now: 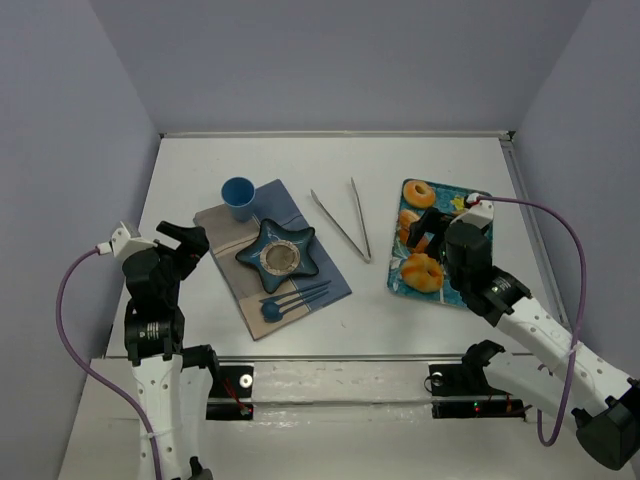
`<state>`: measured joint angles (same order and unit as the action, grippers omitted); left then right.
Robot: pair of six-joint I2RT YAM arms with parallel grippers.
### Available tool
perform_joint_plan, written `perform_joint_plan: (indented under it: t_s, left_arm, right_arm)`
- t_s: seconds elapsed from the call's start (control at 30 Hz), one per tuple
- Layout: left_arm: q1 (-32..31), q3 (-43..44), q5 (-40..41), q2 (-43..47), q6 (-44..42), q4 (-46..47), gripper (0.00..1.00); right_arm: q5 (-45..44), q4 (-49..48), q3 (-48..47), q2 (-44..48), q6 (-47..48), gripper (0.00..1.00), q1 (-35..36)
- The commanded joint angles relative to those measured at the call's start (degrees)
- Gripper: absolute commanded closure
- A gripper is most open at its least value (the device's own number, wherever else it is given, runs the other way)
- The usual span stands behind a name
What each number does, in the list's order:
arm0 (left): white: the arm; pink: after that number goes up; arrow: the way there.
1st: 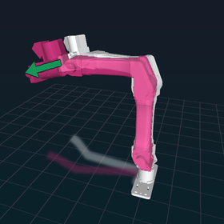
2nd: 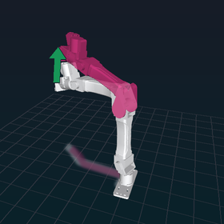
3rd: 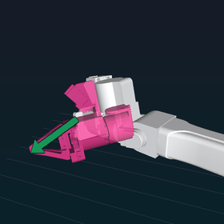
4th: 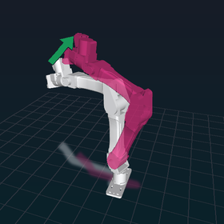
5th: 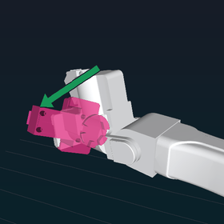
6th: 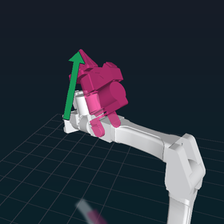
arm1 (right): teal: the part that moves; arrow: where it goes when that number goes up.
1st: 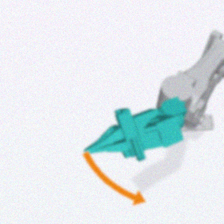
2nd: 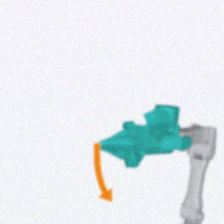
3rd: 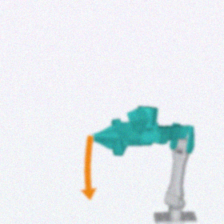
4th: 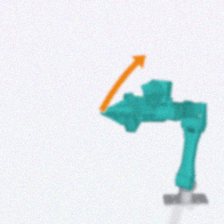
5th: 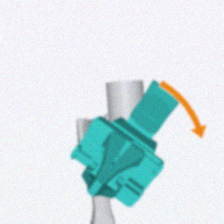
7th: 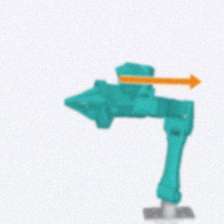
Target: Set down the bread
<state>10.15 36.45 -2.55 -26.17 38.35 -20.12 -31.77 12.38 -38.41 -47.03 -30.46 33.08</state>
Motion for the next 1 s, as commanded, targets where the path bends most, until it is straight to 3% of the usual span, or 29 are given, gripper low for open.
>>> perform_joint_plan:
  t_s: [0.0,0.23,0.3,0.4,0.47,0.53,0.83,0.97]
  left_arm:
    - [-0.1,0.5,-1.5,-1.1,-1.0,1.4,0.01]
    - [-0.1,0.0,-2.3,-0.7,-1.1,2.5,0.01]
    - [-0.1,-0.4,-3.3,-0.4,-1.1,3.2,0.01]
    - [-0.1,-0.9,-4.3,0.3,-1.2,3.8,0.01]
    - [-0.1,-1.0,-4.9,0.9,-1.3,4.1,0.01]
    - [-0.1,-1.6,-5.7,1.3,-1.3,4.7,0.01]
    - [-0.1,-2.0,-7.5,1.3,-1.8,5.8,0.01]
    - [-0.1,-1.9,-7.9,1.2,-1.9,5.6,0.01]
  right_arm:
    - [-0.9,-2.7,-0.3,0.3,0.7,0.0,0.3]
    - [9.2,-6.8,-0.8,-4.2,8.5,0.0,0.3]
    - [18.2,-6.8,-3.9,-8.9,11.0,0.0,0.3]
    - [22.8,-5.1,-9.6,-18.3,14.4,0.0,0.3]
    - [23.7,-3.1,-13.6,-24.3,16.9,0.0,0.3]
    - [22.6,-0.3,-19.5,-36.0,19.8,0.0,0.3]
    - [29.3,2.9,-36.3,-57.7,26.7,0.0,0.3]
    - [22.9,5.5,-43.2,-66.5,26.2,0.0,0.3]
